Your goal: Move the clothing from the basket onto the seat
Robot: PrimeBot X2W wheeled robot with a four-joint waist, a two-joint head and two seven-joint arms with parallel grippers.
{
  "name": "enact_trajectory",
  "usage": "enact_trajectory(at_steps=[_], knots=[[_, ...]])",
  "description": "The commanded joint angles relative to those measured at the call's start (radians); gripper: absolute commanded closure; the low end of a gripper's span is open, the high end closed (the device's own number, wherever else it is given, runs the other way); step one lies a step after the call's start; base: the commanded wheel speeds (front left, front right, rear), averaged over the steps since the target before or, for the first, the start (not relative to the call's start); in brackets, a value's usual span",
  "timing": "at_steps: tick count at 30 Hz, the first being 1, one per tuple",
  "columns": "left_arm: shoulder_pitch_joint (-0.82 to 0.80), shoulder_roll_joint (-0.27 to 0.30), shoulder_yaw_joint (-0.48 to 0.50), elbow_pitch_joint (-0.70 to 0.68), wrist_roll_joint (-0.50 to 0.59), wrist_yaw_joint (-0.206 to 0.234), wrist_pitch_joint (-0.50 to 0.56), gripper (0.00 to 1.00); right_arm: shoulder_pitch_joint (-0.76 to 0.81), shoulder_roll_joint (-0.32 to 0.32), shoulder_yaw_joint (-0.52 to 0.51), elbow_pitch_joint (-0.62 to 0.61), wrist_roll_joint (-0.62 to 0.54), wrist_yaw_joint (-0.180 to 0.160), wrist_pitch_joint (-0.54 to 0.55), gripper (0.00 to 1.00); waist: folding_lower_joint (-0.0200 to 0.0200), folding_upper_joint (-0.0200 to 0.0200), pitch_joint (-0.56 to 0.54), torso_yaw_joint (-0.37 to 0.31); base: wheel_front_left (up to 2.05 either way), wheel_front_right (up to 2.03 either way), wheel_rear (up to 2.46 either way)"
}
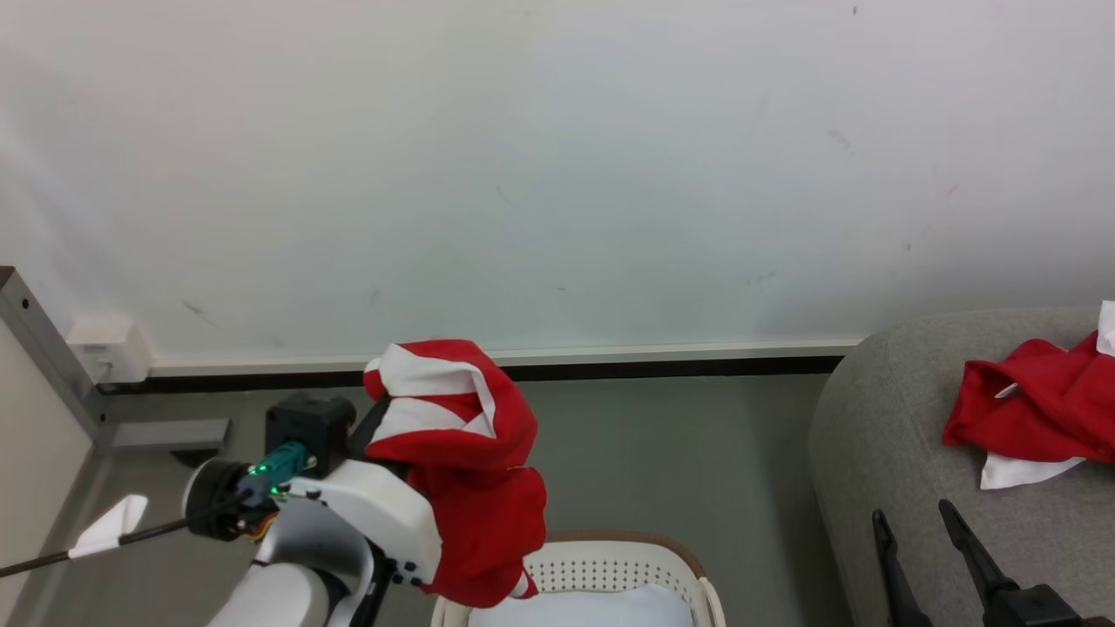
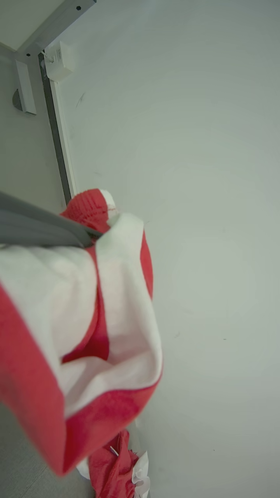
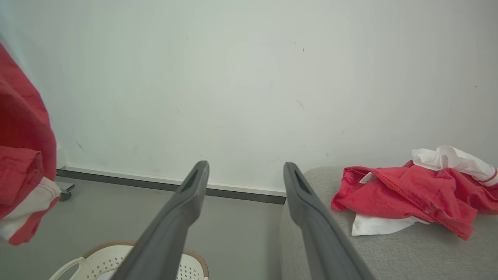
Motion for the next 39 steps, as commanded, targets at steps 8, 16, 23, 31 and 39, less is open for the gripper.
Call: enact_trajectory(at_steps=[8, 16, 23, 31, 39], knots=[[-0.008, 0.001, -0.013, -0.020, 0.003, 0.005, 0.010, 1.00, -0.026, -0.001, 0.088, -0.031, -0.064, -0.003, 0.001, 0.00, 0.0000, -0.0001, 0.007, 0.004, 0.00, 0.00, 0.00], [-0.030, -0.009, -0.036, -0.026, 0.004, -0.009, 0.020, 1.00, -0.126, -0.052, 0.340, -0.001, -0.037, -0.003, 0.014, 0.00, 0.0000, -0.0001, 0.008, 0.032, 0.00, 0.00, 0.00], [-0.054, -0.020, -0.062, -0.034, 0.008, -0.023, 0.031, 1.00, -0.277, -0.079, 0.511, 0.083, 0.014, -0.003, 0.015, 0.00, 0.0000, -0.0001, 0.014, 0.057, 0.00, 0.00, 0.00], [-0.080, -0.038, -0.095, -0.027, 0.011, -0.043, 0.038, 1.00, -0.420, -0.044, 0.673, 0.217, 0.073, -0.003, 0.006, 0.00, 0.0000, -0.0001, 0.015, 0.085, 0.00, 0.00, 0.00], [-0.104, -0.065, -0.147, -0.023, 0.019, -0.070, 0.054, 1.00, -0.498, -0.004, 0.699, 0.318, 0.121, -0.003, 0.000, 0.00, 0.0000, -0.0001, 0.004, 0.123, 0.00, 0.00, 0.00]])
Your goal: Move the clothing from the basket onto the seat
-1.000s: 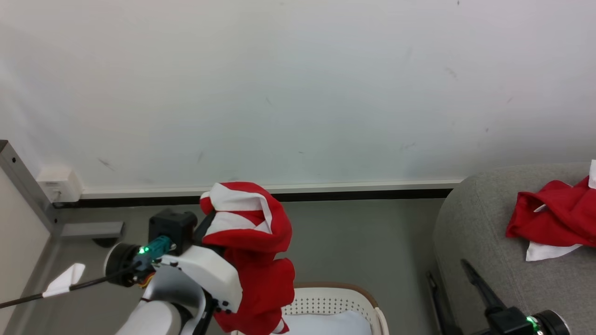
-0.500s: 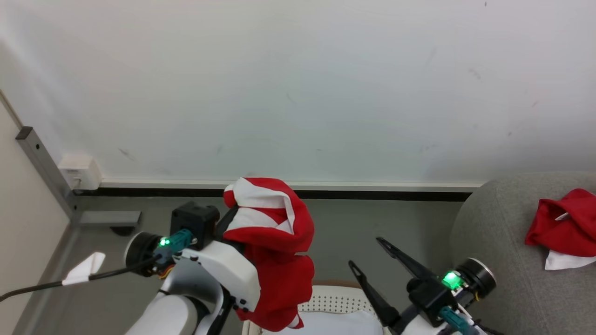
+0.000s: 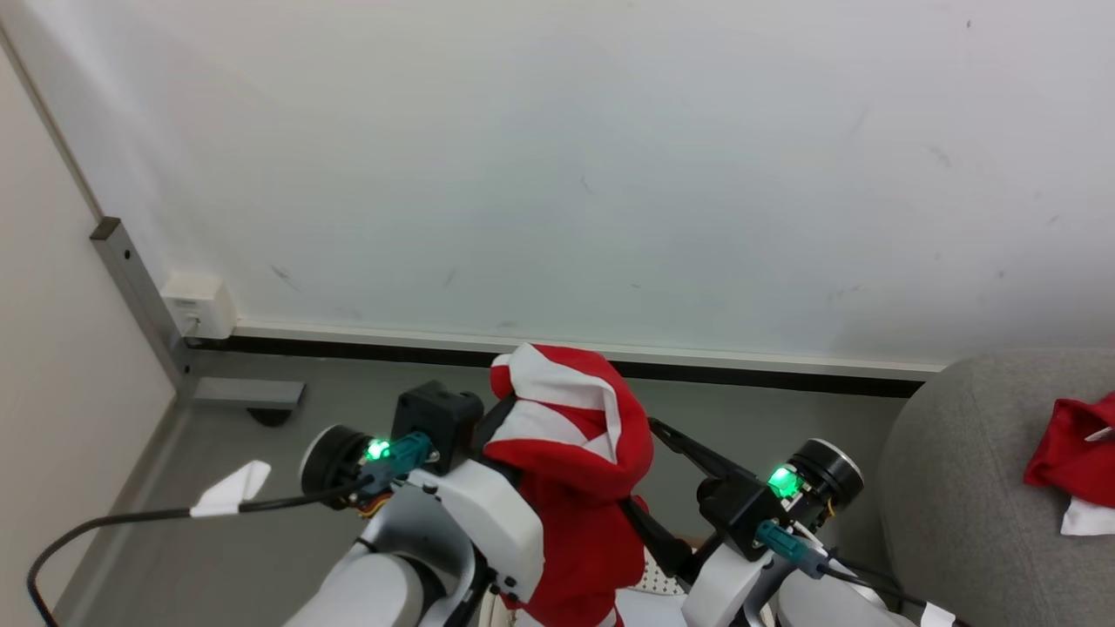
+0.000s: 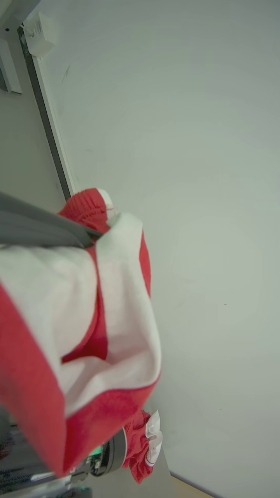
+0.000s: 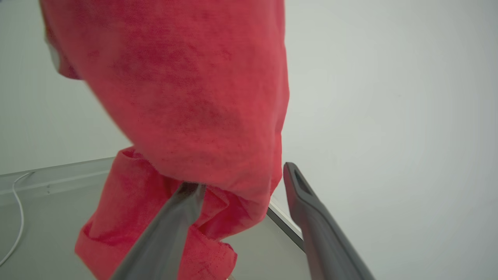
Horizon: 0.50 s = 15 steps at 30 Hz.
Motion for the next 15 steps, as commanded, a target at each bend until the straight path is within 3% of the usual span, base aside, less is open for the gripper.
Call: enact_trajectory(at_steps=[1, 9, 10, 11, 15], knots=[[-0.012, -0.005, -0.007, -0.002, 0.007, -0.006, 0.005, 1.00, -0.013, 0.005, 0.005, 0.009, 0.008, -0.003, -0.003, 0.00, 0.0000, -0.0001, -0.003, 0.008, 0.00, 0.00, 0.00], [-0.032, -0.043, -0.050, -0.003, 0.001, -0.025, 0.014, 1.00, -0.047, 0.007, 0.066, 0.026, 0.088, -0.003, -0.003, 0.00, 0.0000, -0.0001, -0.001, 0.030, 0.00, 0.00, 0.00], [-0.034, -0.047, -0.053, -0.002, -0.001, -0.026, 0.013, 1.00, -0.044, 0.007, 0.075, 0.032, 0.115, -0.003, -0.003, 0.62, 0.0000, -0.0001, -0.001, 0.032, 0.00, 0.00, 0.00], [-0.035, -0.048, -0.055, 0.000, -0.003, -0.027, 0.013, 1.00, -0.046, 0.007, 0.086, 0.035, 0.137, -0.003, -0.003, 1.00, 0.0000, -0.0001, 0.000, 0.034, 0.00, 0.00, 0.00], [-0.036, -0.051, -0.059, 0.010, -0.006, -0.027, 0.007, 1.00, -0.064, 0.007, 0.115, 0.039, 0.186, -0.003, -0.003, 1.00, 0.0000, -0.0001, 0.003, 0.036, 0.00, 0.00, 0.00]])
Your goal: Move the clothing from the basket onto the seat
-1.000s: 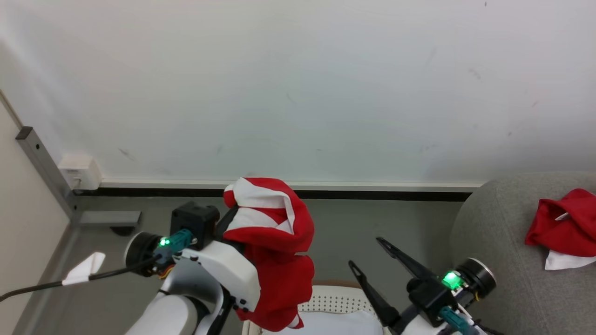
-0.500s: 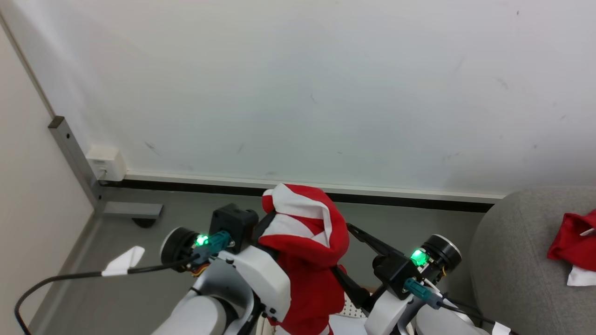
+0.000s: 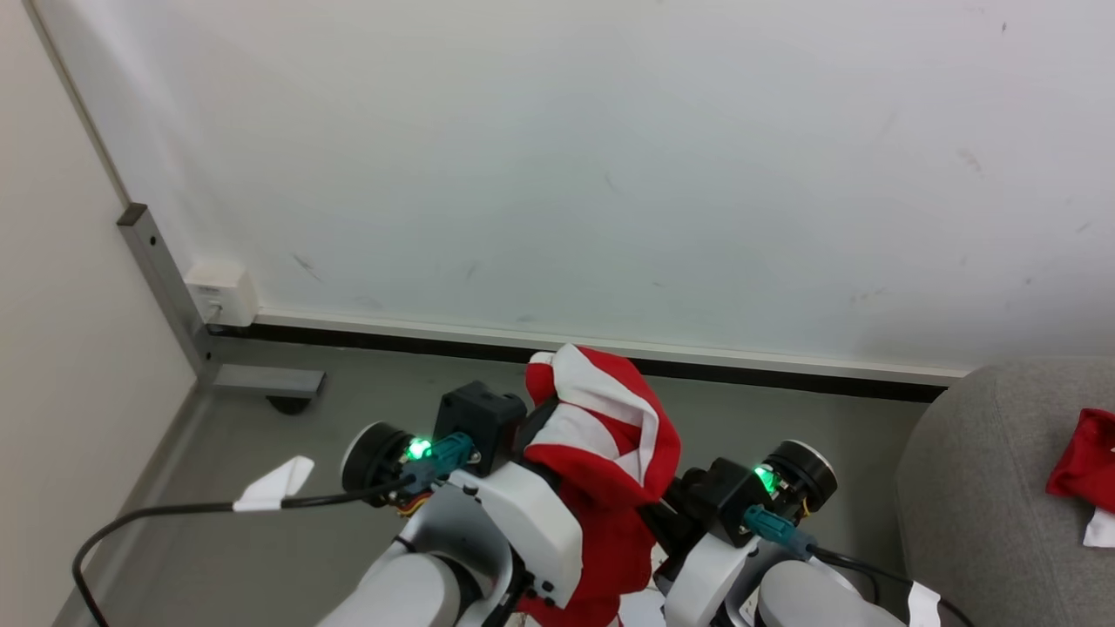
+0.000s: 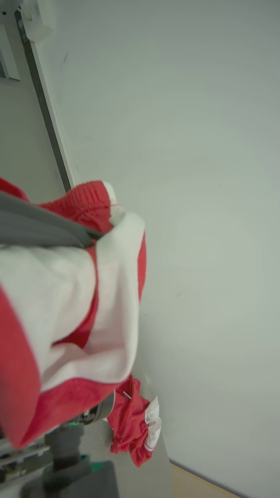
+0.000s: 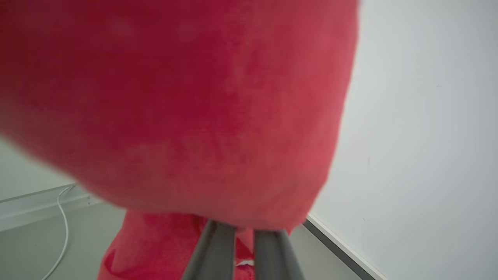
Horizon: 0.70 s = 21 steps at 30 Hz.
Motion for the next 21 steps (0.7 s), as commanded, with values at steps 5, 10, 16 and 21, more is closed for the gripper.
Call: enact_trajectory(at_steps=[5, 10, 16, 21], knots=[[-0.006, 0.009, 0.006, 0.009, -0.009, 0.006, -0.011, 1.00, -0.019, 0.000, 0.011, 0.018, 0.027, -0.003, -0.003, 1.00, 0.0000, 0.0000, 0.003, -0.004, 0.00, 0.00, 0.00], [-0.001, 0.010, 0.005, 0.012, -0.008, 0.013, -0.015, 1.00, -0.025, 0.000, -0.006, 0.025, 0.025, -0.003, -0.003, 1.00, 0.0000, 0.0000, 0.008, -0.011, 0.00, 0.00, 0.00], [-0.003, 0.011, 0.003, 0.018, -0.009, 0.015, -0.020, 1.00, -0.021, 0.000, -0.022, 0.025, 0.034, -0.003, -0.003, 1.00, 0.0000, 0.0000, 0.014, -0.018, 0.00, 0.00, 0.00], [-0.006, 0.016, -0.004, 0.023, -0.004, 0.013, -0.022, 0.00, -0.016, 0.000, -0.033, 0.030, 0.032, -0.003, -0.003, 1.00, 0.0000, 0.0000, 0.016, -0.024, 0.00, 0.00, 0.00]])
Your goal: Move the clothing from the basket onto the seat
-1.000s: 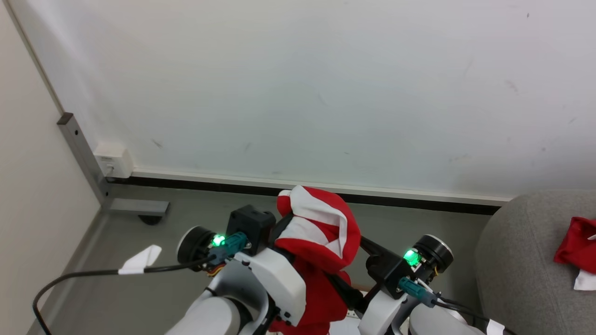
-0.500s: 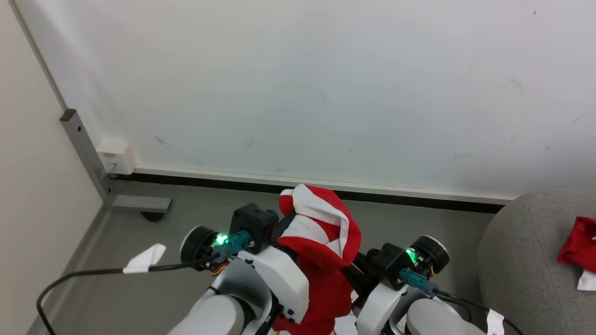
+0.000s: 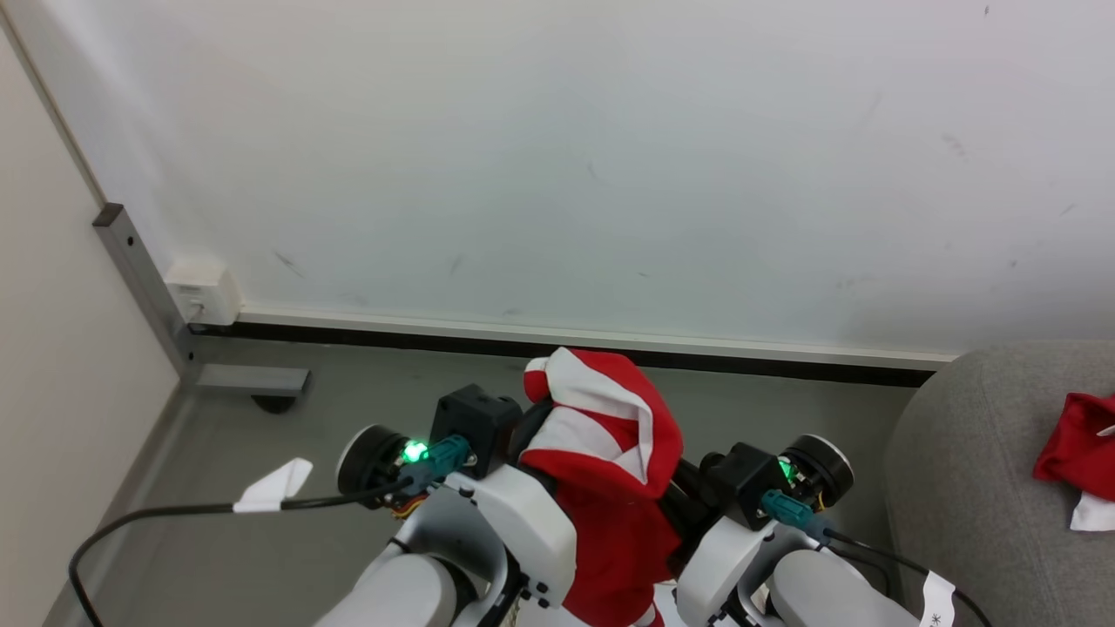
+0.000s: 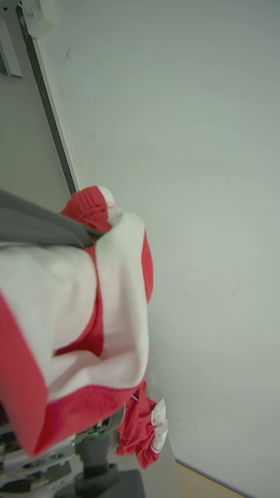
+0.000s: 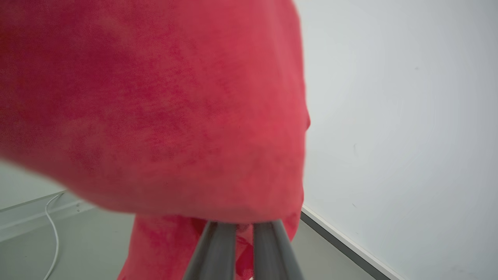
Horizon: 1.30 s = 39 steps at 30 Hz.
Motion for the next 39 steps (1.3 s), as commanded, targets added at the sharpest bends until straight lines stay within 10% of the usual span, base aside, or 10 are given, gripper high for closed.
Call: enact_trajectory(at_steps=[1, 19, 39], knots=[[-0.005, 0.006, -0.001, 0.002, -0.003, 0.000, -0.008, 0.00, -0.007, 0.000, -0.007, 0.005, 0.003, -0.003, -0.003, 1.00, -0.0001, 0.0000, 0.000, -0.002, 0.00, 0.00, 0.00], [0.010, 0.022, -0.001, -0.002, -0.009, 0.017, -0.013, 0.00, -0.027, -0.001, -0.071, 0.017, -0.032, -0.003, -0.003, 1.00, -0.0001, 0.0000, 0.016, -0.071, 0.00, 0.00, 0.00], [0.017, 0.024, -0.005, -0.011, -0.019, 0.029, -0.034, 0.00, -0.019, -0.034, -0.329, -0.070, -0.155, -0.003, -0.003, 1.00, -0.0001, 0.0000, 0.101, -0.471, 0.00, 0.00, 0.00]])
